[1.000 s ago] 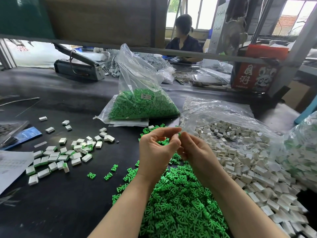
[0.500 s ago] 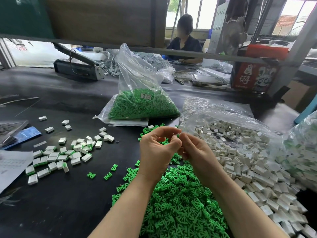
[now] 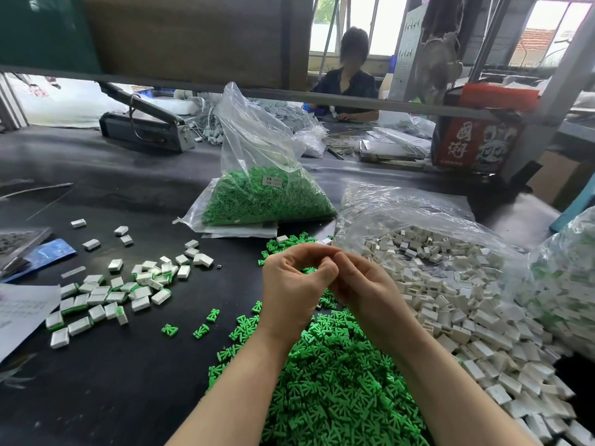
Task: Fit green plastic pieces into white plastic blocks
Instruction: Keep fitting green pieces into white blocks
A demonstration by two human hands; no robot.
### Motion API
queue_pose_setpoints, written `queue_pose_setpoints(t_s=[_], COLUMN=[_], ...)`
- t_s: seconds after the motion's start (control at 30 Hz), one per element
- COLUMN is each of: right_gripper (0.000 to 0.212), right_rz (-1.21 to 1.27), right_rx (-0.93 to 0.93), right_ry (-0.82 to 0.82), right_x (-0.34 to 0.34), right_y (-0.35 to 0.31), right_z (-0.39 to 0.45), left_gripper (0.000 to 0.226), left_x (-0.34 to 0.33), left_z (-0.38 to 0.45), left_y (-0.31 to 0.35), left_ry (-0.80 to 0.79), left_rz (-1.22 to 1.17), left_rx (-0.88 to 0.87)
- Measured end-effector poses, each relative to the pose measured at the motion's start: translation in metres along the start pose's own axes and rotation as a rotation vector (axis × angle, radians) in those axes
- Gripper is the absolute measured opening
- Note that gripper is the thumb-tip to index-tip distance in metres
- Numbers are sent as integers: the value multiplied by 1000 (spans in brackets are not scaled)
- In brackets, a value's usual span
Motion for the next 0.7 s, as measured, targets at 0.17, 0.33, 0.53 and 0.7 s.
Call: queue_pose_setpoints(t_s=[0.17,0.33,0.53,0.7], right_gripper=[42,68,44,29], right_rz=[233,343,412,406], right_rx=[-84,-160,-200,-173], right_ry=[-51,-108,-141,-139], right_x=[6,11,9,10], right_y=[0,1,2,3], right_z=[4,6,6,6], left_gripper=[19,15,16,10], left_x=[5,3,2,1], left_z=[1,1,2,3], left_y=[0,1,-2,-1], left_ry=[-106,-106,-52,-6], left_rz=[152,184,162,174], left_rx=[2,9,14,-31])
Point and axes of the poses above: each hand's wrist, its own z-axis towards the middle knuckle, its own x-axis out of the back of the hand, y = z × x, the point moved 1 cm from there along z, towards the middle knuckle, and after that the axes turned 10 degrees about -z, right-handed, at the moved point
